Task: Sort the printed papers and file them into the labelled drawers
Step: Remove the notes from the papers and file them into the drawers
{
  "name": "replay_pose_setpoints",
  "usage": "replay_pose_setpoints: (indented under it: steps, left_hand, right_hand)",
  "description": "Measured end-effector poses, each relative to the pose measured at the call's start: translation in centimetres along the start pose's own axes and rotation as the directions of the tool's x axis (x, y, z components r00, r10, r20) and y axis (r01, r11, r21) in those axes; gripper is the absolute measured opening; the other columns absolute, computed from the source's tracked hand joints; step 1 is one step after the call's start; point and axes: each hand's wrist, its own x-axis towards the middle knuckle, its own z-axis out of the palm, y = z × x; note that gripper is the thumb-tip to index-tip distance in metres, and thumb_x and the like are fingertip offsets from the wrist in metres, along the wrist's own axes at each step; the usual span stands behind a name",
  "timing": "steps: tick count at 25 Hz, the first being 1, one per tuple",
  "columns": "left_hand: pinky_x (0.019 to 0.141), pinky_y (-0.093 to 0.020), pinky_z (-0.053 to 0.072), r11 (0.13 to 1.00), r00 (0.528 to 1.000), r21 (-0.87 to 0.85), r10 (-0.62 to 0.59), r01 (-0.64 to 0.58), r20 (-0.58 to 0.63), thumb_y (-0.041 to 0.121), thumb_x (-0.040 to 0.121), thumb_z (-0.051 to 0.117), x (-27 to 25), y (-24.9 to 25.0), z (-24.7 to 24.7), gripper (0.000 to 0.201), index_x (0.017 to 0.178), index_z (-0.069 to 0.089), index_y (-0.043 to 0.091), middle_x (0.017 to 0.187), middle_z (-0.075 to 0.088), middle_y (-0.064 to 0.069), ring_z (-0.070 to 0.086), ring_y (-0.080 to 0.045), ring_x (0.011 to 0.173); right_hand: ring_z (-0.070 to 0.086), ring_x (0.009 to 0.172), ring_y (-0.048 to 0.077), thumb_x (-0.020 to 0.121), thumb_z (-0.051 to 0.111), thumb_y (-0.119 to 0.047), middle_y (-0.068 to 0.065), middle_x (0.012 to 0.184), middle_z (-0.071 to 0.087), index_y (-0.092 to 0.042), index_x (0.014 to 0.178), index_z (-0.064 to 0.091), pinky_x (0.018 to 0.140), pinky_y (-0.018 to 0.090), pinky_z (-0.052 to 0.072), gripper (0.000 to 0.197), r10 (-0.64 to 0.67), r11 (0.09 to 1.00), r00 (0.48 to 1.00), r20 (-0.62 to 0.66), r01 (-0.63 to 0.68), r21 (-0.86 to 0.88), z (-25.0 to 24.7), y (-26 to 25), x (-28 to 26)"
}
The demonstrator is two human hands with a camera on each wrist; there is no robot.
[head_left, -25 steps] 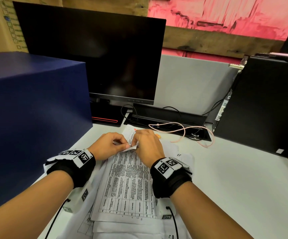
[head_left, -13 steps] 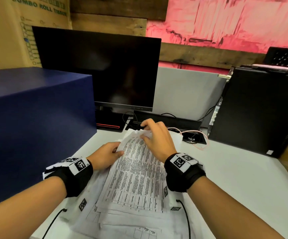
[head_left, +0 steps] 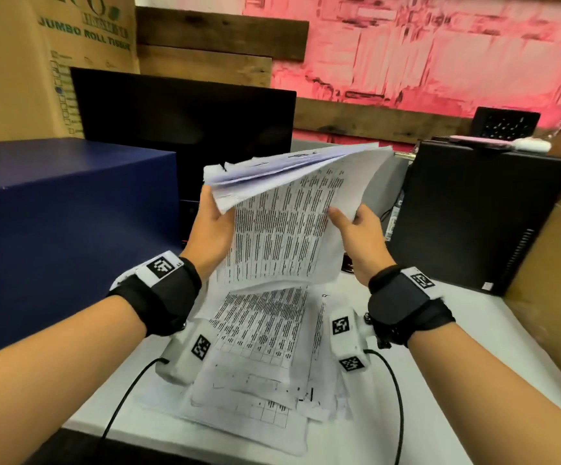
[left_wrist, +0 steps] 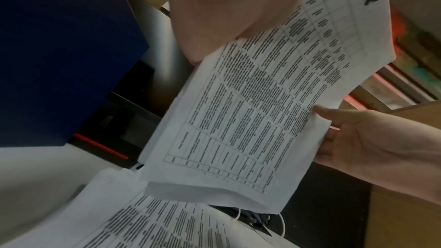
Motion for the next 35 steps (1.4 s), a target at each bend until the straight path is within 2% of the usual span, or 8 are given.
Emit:
replay_pose_setpoints:
  steps: [3,9,11,14,17,25,29,35]
  left_hand:
    - [0.098,-0.011,0.039,0.998,0.998,-0.021,-0.055,0.054,-0.022,0.028,0.103,0.037,-0.4,-1.5,-0.9,0.043,0.145,0.029,0.021,0.143,0.041,0.009,0.043,0.005,0.124]
    - [0.091,-0.017,0.037,0.945,0.946,0.053,-0.324,0.324,-0.015,0.033,0.102,0.038,-3.6,-3.5,-1.5,0.044,0.140,0.041,0.013,0.118,0.051,0.005,0.049,-0.018,0.123]
    - [0.093,-0.024,0.037,0.933,0.933,0.041,-0.356,0.358,-0.047,0.032,0.102,0.040,-3.3,-3.2,-1.7,0.042,0.134,0.044,0.006,0.133,0.046,-0.018,0.052,-0.021,0.120]
    - [0.098,-0.034,0.045,0.929,0.929,0.036,-0.365,0.368,-0.061,0.024,0.101,0.046,-2.0,-2.7,-2.2,0.027,0.127,0.047,0.016,0.118,0.059,0.003,0.057,-0.015,0.110]
    - [0.081,-0.025,0.052,0.925,0.925,-0.042,-0.379,0.378,-0.014,0.020,0.100,0.047,-0.7,-1.5,-2.4,0.028,0.128,0.048,0.013,0.120,0.061,0.001,0.062,-0.012,0.100]
    - [0.093,-0.045,0.053,0.919,0.931,-0.177,-0.364,0.352,-0.040,0.030,0.103,0.040,0.8,-0.6,-3.0,0.032,0.124,0.058,0.015,0.117,0.068,-0.005,0.066,-0.023,0.105]
    - [0.072,-0.028,0.055,0.956,0.961,-0.111,-0.276,0.271,-0.031,0.029,0.103,0.039,0.5,-0.8,-3.1,0.031,0.125,0.057,0.018,0.118,0.067,-0.006,0.066,-0.021,0.100]
    - [0.102,-0.044,0.047,0.931,0.936,-0.129,-0.349,0.341,-0.040,0.034,0.102,0.041,-1.9,-2.8,-2.4,0.036,0.126,0.057,0.014,0.121,0.066,0.000,0.063,-0.016,0.111]
  right_hand:
    - [0.060,0.105,0.011,0.098,0.054,-0.014,-0.002,0.114,0.061,-0.017,0.120,0.050,0.091,0.025,0.049,0.023,-0.053,0.999,0.999,-0.010,0.052,-0.003,1.3,0.5,-0.4]
    - [0.056,0.106,0.012,0.095,0.058,-0.023,0.000,0.120,0.056,-0.017,0.119,0.041,0.090,0.028,0.044,0.029,0.054,0.995,0.998,0.018,-0.052,-0.084,2.2,5.6,-2.7]
    - [0.057,0.103,0.011,0.096,0.057,-0.025,-0.002,0.116,0.058,-0.018,0.117,0.043,0.088,0.027,0.045,0.027,0.023,0.994,1.000,-0.009,-0.024,-0.108,2.2,5.3,-2.1]
    - [0.057,0.094,0.009,0.099,0.052,-0.027,-0.007,0.103,0.060,-0.021,0.107,0.050,0.080,0.024,0.046,0.011,-0.018,0.987,0.999,-0.026,0.014,-0.161,2.0,4.6,-1.2]
    - [0.053,0.084,0.008,0.103,0.041,-0.028,-0.008,0.091,0.057,-0.017,0.097,0.052,0.072,0.022,0.041,0.016,-0.013,0.982,0.999,-0.043,0.005,-0.188,2.2,4.4,-1.2]
    - [0.056,0.085,0.006,0.102,0.044,-0.023,-0.008,0.095,0.060,-0.017,0.102,0.051,0.076,0.025,0.044,0.009,-0.078,0.991,0.988,-0.131,0.063,-0.118,3.3,4.4,-1.3]
    - [0.050,0.077,0.003,0.101,0.046,-0.018,-0.008,0.088,0.053,-0.012,0.103,0.048,0.067,0.015,0.040,0.007,-0.129,0.991,0.957,-0.260,0.115,-0.071,3.7,4.1,-1.2]
    - [0.052,0.081,0.003,0.103,0.040,-0.019,-0.010,0.092,0.053,-0.011,0.111,0.044,0.066,0.014,0.040,0.013,-0.045,0.997,0.982,-0.186,0.033,-0.068,3.7,5.9,-3.0]
